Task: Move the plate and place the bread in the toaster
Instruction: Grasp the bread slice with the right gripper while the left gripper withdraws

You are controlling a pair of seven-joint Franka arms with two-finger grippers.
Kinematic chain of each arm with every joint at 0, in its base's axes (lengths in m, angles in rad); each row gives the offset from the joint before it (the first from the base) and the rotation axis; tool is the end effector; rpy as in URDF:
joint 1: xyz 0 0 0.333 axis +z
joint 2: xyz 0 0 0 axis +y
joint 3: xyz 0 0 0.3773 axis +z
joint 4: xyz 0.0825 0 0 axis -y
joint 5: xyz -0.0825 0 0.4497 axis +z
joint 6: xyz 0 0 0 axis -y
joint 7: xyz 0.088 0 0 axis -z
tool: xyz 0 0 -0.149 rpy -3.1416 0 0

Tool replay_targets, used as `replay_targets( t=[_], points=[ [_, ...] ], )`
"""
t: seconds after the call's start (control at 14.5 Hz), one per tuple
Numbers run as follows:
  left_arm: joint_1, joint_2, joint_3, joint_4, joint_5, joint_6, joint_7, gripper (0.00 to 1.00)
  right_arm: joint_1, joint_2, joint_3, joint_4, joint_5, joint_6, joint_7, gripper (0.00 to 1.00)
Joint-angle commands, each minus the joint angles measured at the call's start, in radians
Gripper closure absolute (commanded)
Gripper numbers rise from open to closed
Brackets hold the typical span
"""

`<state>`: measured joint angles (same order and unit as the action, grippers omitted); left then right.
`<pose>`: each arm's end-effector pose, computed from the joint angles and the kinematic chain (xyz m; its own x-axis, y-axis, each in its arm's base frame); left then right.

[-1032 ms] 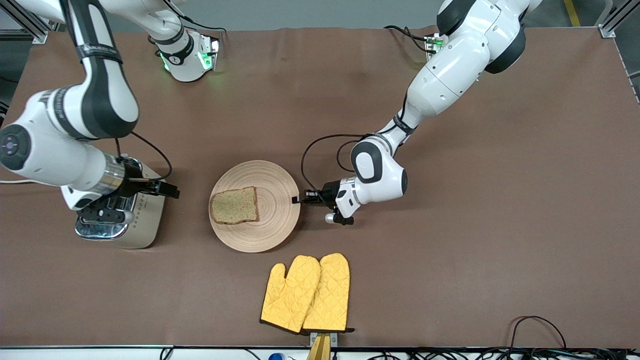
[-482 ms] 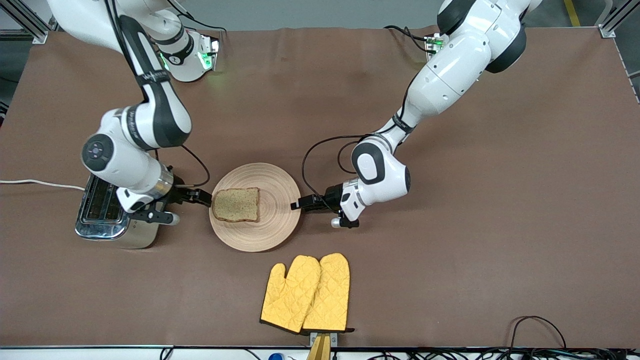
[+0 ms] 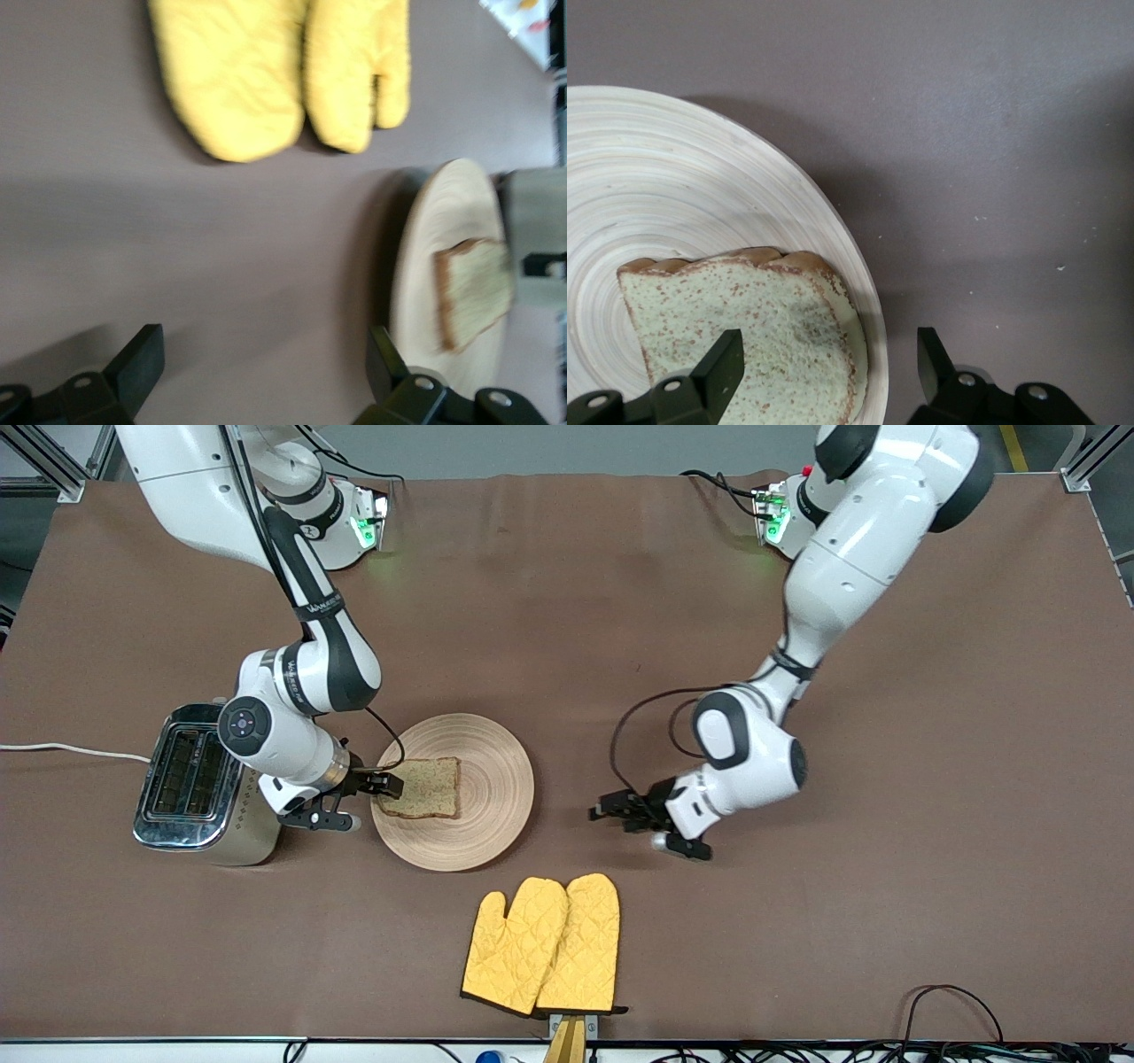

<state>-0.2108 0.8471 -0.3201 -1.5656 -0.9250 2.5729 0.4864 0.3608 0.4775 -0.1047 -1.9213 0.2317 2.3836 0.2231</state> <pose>0.7214 -0.3859 0.1371 0.9889 -0.0591 0.1361 -0.1374 -0.7106 0.6901 0.6727 0.1874 0.2064 0.9916 -0.1224 -0.0417 -0.1261 -0.9867 -0.1021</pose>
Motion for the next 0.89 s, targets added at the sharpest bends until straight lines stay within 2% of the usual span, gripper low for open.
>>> replay_targets(
  t=[0.0, 0.28, 0.48, 0.69, 0.83],
  points=[
    [0.129, -0.082, 0.001, -0.062, 0.241, -0.150, -0.011, 0.00, 0.012, 0.009, -0.007, 0.002, -0.008, 0.011, 0.015, 0.27],
    [0.224, -0.138, -0.001, -0.007, 0.642, -0.310, -0.136, 0.00, 0.009, 0.009, -0.007, -0.004, -0.008, 0.000, 0.022, 0.37],
    [0.252, -0.219, 0.009, 0.005, 0.794, -0.417, -0.198, 0.00, 0.023, 0.009, -0.007, -0.002, -0.009, 0.000, 0.054, 0.49],
    [0.277, -0.333, 0.012, 0.070, 0.978, -0.581, -0.287, 0.00, 0.021, 0.009, -0.007, -0.002, -0.009, 0.000, 0.055, 0.72],
    [0.295, -0.393, 0.012, 0.136, 1.008, -0.706, -0.298, 0.00, 0.018, 0.010, -0.007, -0.004, -0.009, 0.002, 0.056, 0.75]
  ],
)
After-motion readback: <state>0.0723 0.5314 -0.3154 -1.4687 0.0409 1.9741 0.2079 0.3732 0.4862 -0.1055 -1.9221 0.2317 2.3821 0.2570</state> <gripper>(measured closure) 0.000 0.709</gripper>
